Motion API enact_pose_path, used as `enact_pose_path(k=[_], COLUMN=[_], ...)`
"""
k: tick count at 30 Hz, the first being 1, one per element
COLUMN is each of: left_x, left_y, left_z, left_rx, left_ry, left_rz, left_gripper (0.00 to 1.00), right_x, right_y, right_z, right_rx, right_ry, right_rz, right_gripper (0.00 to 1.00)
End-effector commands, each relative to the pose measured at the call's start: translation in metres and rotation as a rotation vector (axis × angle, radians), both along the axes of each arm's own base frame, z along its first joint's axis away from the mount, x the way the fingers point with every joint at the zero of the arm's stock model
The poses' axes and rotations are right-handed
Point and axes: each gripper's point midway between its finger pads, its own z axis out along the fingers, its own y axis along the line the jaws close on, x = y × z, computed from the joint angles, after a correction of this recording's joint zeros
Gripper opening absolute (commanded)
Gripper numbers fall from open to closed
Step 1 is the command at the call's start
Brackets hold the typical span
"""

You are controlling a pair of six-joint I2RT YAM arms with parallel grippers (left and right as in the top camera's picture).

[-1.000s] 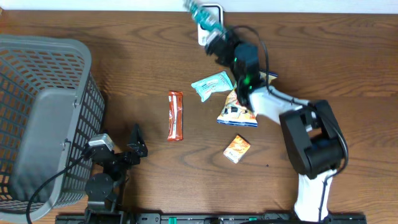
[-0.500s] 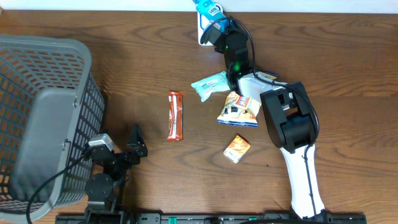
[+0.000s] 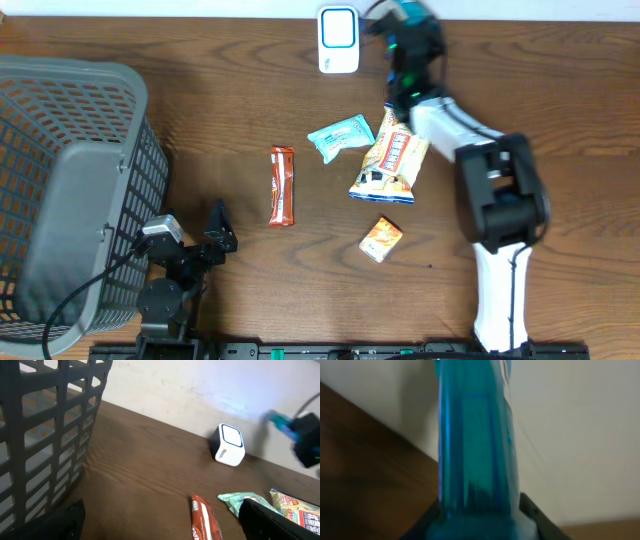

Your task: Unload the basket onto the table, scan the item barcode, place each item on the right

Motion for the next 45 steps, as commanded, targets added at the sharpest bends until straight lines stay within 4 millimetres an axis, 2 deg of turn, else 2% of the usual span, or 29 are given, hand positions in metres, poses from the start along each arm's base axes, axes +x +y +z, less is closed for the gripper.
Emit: enact_pose_path(k=[1, 5, 8, 10, 12, 15, 20, 22, 25, 27, 28, 31, 32, 34, 36, 40, 42, 45], left_x=[-0.001, -0.001, -0.001, -0.001, -0.001, -0.001, -0.001, -0.001, -0.001, -0.001, -0.001, -0.001, -0.001, -0.001, -0.001, -0.001, -0.001, -0.001], left_y=[0.003, 0.003, 0.003, 0.003, 0.003, 0.003, 0.003, 0.003, 0.003, 0.003, 0.003, 0.003, 0.003, 0.003, 0.003, 0.003, 0.003, 0.003], left_z=[-0.019, -0.019, -0.019, -0.019, -0.019, -0.019, -0.019, -0.019, -0.019, -0.019, -0.019, -0.019, -0.019, -0.019, -0.019, -0.019, -0.019, -0.019], left_rx=[0.003, 0.003, 0.003, 0.003, 0.003, 0.003, 0.003, 0.003, 0.003, 0.003, 0.003, 0.003, 0.003, 0.003, 0.003, 0.003, 0.003, 0.003], left_ry=[0.054, 0.054, 0.054, 0.054, 0.054, 0.054, 0.054, 0.054, 0.054, 0.053, 0.054, 0.054, 0.054, 0.054, 0.054, 0.054, 0.054, 0.054], left_rz=[0.014, 0.014, 0.014, 0.014, 0.014, 0.014, 0.014, 0.014, 0.014, 0.015, 0.014, 0.014, 0.014, 0.014, 0.014, 0.014, 0.015, 0.014], left_gripper=[0.98, 0.98, 0.98, 0.98, 0.98, 0.98, 0.98, 0.98, 0.98, 0.98, 0.98, 0.98, 0.98, 0.98, 0.98, 0.98, 0.98, 0.98], right_x=[-0.025, -0.057, -0.086, -0.11, -0.132, -0.157, -0.191, -0.205, -0.222, -0.231, -0.234, -0.239, -0.238, -0.234, -0.221, -0.178, -0.159, -0.14], right_y=[-0.122, -0.204, -0.254, -0.286, -0.317, -0.352, -0.394, -0.41, -0.428, -0.435, -0.436, -0.437, -0.436, -0.43, -0.415, -0.349, -0.3, -0.226], right_z=[0.051, 0.009, -0.036, -0.06, -0.072, -0.084, -0.092, -0.093, -0.094, -0.095, -0.096, -0.098, -0.097, -0.094, -0.089, -0.074, -0.061, -0.043], right_rx=[-0.026, -0.06, 0.003, 0.095, 0.193, 0.3, 0.427, 0.47, 0.526, 0.54, 0.541, 0.544, 0.544, 0.56, 0.632, 0.845, 0.993, 1.18], right_ry=[-0.07, 0.152, 0.368, 0.446, 0.435, 0.402, 0.348, 0.31, 0.252, 0.246, 0.251, 0.264, 0.268, 0.248, 0.21, 0.23, 0.248, 0.292], right_rz=[-0.378, -0.522, -0.525, -0.555, -0.632, -0.723, -0.845, -0.91, -0.983, -1.013, -1.019, -1.029, -1.027, -1.027, -0.998, -0.775, -0.661, -0.532], right_gripper=[0.01, 0.01, 0.01, 0.01, 0.01, 0.01, 0.02, 0.12, 0.37, 0.49, 0.54, 0.95, 0.99, 0.99, 0.99, 0.99, 0.99, 0.99])
